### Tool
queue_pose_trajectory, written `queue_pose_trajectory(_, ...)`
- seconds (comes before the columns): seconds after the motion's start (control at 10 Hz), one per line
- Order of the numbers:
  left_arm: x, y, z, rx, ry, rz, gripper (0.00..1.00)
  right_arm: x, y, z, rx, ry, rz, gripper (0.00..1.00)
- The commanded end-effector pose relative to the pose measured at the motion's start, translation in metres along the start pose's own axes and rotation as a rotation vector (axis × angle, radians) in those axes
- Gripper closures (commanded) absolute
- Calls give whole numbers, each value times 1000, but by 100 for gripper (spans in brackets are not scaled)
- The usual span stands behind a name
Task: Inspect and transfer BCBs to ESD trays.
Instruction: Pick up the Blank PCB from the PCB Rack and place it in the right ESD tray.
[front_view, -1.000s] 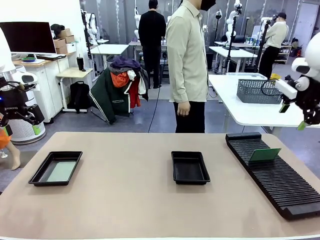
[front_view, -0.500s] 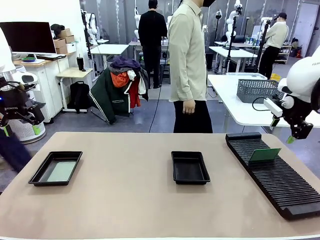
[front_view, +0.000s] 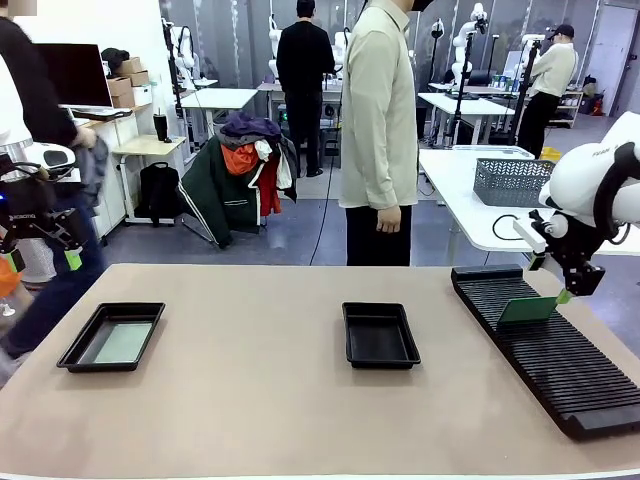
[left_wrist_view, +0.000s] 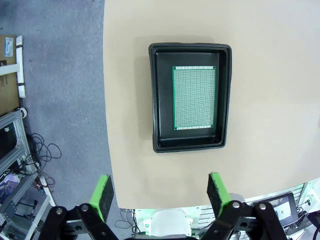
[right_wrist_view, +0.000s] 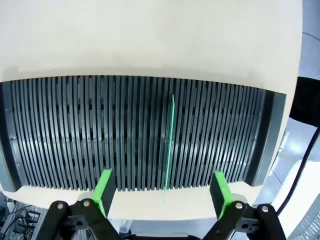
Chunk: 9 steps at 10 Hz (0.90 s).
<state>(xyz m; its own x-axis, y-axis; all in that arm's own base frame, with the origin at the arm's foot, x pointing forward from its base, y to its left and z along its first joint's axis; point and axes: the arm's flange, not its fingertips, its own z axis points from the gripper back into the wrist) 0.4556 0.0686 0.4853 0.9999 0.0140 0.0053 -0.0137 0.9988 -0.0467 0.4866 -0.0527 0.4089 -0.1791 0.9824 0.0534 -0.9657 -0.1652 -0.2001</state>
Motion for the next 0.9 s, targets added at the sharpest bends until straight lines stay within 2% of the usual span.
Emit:
queue_pose_trajectory(0.0,0,0,-2,-5,-10,3,0,-10,0,-19,-18,-17,15,0)
queue_pose_trajectory(0.5,0,0,-2,-5,-10,3,0,-20,-4,-52,-7,-38,0,0)
queue_pose_trajectory(0.8,0,0,-2,-5,-10,3,0,-18,-1,-57,17,-29,-12,0)
